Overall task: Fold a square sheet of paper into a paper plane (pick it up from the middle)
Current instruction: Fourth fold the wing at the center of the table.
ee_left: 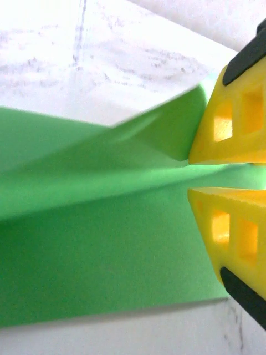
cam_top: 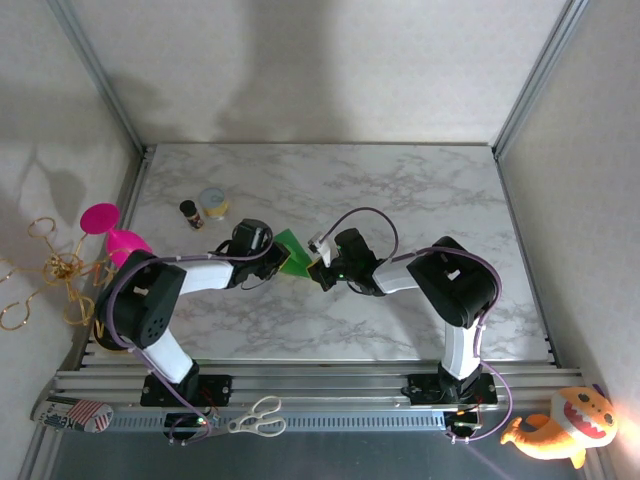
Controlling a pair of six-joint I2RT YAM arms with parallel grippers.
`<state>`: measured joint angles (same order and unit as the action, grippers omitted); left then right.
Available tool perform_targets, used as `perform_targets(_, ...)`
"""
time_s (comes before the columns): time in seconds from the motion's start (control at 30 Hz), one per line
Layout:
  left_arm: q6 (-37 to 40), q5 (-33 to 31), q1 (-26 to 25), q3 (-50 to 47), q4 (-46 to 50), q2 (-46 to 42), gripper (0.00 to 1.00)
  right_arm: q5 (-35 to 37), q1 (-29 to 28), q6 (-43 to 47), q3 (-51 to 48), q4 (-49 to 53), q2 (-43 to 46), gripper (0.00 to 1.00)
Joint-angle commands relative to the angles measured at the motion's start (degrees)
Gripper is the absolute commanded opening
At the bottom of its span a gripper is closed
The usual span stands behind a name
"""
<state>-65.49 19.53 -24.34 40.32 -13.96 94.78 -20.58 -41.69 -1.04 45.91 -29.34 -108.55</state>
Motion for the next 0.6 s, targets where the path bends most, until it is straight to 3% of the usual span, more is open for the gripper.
perform_targets(0.0, 1.3, -0.7, -0.5, -1.7, -3.8, -2.8, 0.2, -3.3, 0.8, -3.6, 1.5, -0.1, -0.9, 0.08)
perform_targets(0.4, -1.8, 2.6, -0.5, -8.8, -20.3, -3.3, 0.33, -8.1, 1.6, -10.4, 2.8, 1.0, -2.5, 0.07)
perform_targets(0.57, -1.2, 3.6, -0.5, -8.9, -22.5, -1.4, 0.36, -9.1, 3.5, -13.0, 3.0, 0.7, -3.3, 0.07)
